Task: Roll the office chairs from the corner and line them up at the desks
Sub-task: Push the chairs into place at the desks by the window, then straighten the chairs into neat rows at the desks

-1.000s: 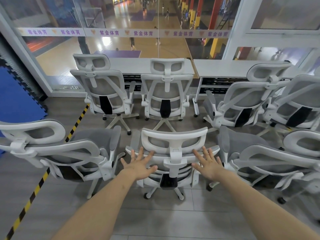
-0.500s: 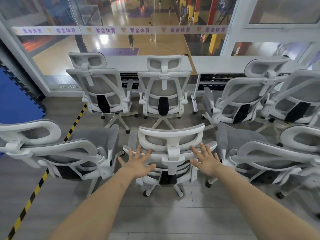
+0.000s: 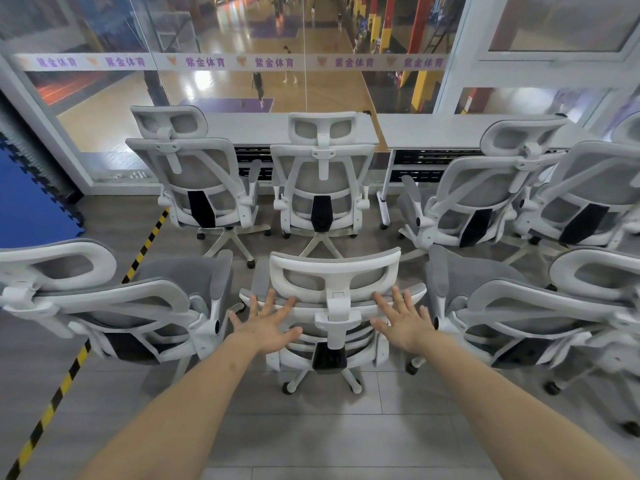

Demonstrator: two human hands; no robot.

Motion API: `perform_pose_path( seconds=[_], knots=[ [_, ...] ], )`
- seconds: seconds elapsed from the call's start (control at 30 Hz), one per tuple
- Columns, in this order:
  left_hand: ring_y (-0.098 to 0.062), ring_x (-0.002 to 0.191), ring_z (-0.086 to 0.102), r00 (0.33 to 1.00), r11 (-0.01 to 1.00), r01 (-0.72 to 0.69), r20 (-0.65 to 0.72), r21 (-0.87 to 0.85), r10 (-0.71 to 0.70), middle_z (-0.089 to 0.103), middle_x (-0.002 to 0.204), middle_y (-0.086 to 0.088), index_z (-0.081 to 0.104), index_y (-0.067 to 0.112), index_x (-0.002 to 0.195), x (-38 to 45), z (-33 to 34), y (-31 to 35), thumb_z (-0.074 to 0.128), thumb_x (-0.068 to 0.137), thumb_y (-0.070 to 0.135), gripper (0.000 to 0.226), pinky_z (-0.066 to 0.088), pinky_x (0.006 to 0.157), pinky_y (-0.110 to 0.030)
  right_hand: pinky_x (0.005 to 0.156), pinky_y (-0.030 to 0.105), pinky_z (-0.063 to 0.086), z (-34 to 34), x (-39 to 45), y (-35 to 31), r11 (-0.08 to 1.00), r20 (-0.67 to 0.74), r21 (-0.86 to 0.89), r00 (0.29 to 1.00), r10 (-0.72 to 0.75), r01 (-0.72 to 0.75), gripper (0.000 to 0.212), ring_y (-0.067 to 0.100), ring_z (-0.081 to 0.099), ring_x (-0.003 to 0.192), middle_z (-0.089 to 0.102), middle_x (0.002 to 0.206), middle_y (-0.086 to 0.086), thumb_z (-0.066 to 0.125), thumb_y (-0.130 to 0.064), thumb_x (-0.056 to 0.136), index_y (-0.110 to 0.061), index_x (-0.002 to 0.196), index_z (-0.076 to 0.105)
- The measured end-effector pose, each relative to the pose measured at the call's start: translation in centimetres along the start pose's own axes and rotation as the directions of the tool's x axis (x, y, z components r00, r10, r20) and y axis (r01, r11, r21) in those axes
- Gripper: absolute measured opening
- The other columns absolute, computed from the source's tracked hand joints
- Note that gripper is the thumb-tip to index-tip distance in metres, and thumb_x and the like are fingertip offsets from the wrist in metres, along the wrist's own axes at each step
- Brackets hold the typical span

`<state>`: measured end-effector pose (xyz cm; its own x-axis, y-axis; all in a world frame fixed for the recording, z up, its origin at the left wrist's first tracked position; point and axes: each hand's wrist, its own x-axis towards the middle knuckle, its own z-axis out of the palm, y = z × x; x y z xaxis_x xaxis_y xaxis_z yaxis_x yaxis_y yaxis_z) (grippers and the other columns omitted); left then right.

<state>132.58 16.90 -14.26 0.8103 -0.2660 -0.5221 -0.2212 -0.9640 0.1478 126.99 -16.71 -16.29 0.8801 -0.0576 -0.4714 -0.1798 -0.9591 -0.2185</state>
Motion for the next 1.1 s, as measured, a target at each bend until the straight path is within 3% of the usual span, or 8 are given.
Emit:
perform_pose_path(
  seconds=[0.17,0.27,0.4,0.5,0.73,0.87,0.97,1.1],
  knots=[
    [-0.036,0.155,-0.026,1.0,1.0,-0.003,-0.019,0.022,0.004,-0.031,0.168,0.003,-0.017,0.062,0.153,-0.8,0.3,0.5,0.031,0.093,0.083,0.081,-0.007,0.116,-0.077,0.125,0.06,-0.004,0.3,-0.9,-0.2,1.0,-0.051,-0.011,0.999,-0.012,0.011,0.076,0.025,-0.026,0.156,-0.027,0.169,0.002,0.032,-0.069,0.101,-0.05,0.16,-0.013],
    [-0.036,0.157,-0.018,0.999,1.0,-0.013,-0.03,0.024,0.014,-0.028,0.17,-0.002,-0.015,0.055,0.157,-1.6,0.7,1.6,0.032,0.095,0.078,0.082,-0.001,0.12,-0.074,0.125,0.059,0.003,0.7,-1.9,-0.3,1.0,-0.14,0.009,0.99,-0.001,0.003,0.073,0.025,-0.014,0.159,-0.013,0.173,0.005,0.039,-0.06,0.103,-0.043,0.164,0.002],
    [-0.034,0.159,-0.001,0.994,0.996,-0.066,-0.083,0.067,0.072,-0.011,0.173,-0.008,0.007,0.041,0.164,-2.9,1.8,4.4,0.035,0.101,0.065,0.073,0.011,0.123,-0.065,0.121,0.051,0.03,0.9,-4.6,-0.4,0.998,-0.292,0.065,0.956,0.041,-0.023,0.054,0.024,0.031,0.151,0.036,0.163,0.003,0.044,-0.051,0.103,-0.031,0.153,0.042],
    [-0.032,0.153,0.021,0.974,0.979,-0.147,-0.154,0.144,0.169,0.024,0.167,-0.009,0.026,0.033,0.16,-3.8,2.0,7.3,0.038,0.102,0.058,0.064,0.03,0.117,-0.056,0.1,0.044,0.048,0.3,-7.7,0.6,0.998,-0.44,0.065,0.897,0.049,-0.022,0.036,0.022,0.053,0.129,0.059,0.136,-0.006,0.048,-0.046,0.101,-0.03,0.131,0.062],
    [-0.029,0.115,0.061,0.923,0.963,-0.236,-0.279,0.132,0.264,0.063,0.127,-0.007,0.051,0.022,0.136,-6.1,-0.8,16.9,0.037,0.106,0.045,0.04,0.051,0.09,-0.043,0.099,0.042,0.048,-3.7,-13.5,6.6,0.991,-0.589,0.048,0.797,0.132,-0.128,0.033,0.025,0.055,0.125,0.061,0.134,-0.005,0.051,-0.042,0.102,-0.027,0.127,0.066],
    [-0.028,0.113,0.061,0.874,0.937,-0.31,-0.339,0.163,0.348,0.059,0.128,-0.004,0.049,0.023,0.141,-5.9,-1.6,23.3,0.035,0.106,0.043,0.042,0.047,0.081,-0.04,0.095,0.044,0.05,-5.9,-14.8,11.9,0.99,-0.634,0.031,0.763,0.125,-0.136,0.039,0.024,0.056,0.123,0.061,0.133,-0.006,0.041,-0.047,0.1,-0.028,0.121,0.068],
    [-0.029,0.114,0.058,0.844,0.922,-0.328,-0.375,0.208,0.385,0.055,0.13,-0.006,0.046,0.024,0.144,-4.8,-2.5,29.1,0.035,0.107,0.043,0.043,0.045,0.076,-0.04,0.097,0.043,0.049,-8.3,-15.2,16.4,0.992,-0.676,0.038,0.728,0.116,-0.123,0.033,0.025,0.055,0.126,0.061,0.135,-0.002,0.052,-0.04,0.101,-0.023,0.126,0.067],
    [-0.031,0.117,0.056,0.824,0.925,-0.314,-0.423,0.213,0.377,0.054,0.13,-0.007,0.045,0.023,0.142,-2.7,-4.1,37.4,0.035,0.107,0.045,0.042,0.049,0.084,-0.044,0.1,0.043,0.045,-11.7,-15.5,23.4,0.993,-0.695,0.025,0.712,0.101,-0.116,0.034,0.024,0.052,0.13,0.06,0.139,-0.002,0.052,-0.039,0.102,-0.023,0.13,0.065]
  ],
)
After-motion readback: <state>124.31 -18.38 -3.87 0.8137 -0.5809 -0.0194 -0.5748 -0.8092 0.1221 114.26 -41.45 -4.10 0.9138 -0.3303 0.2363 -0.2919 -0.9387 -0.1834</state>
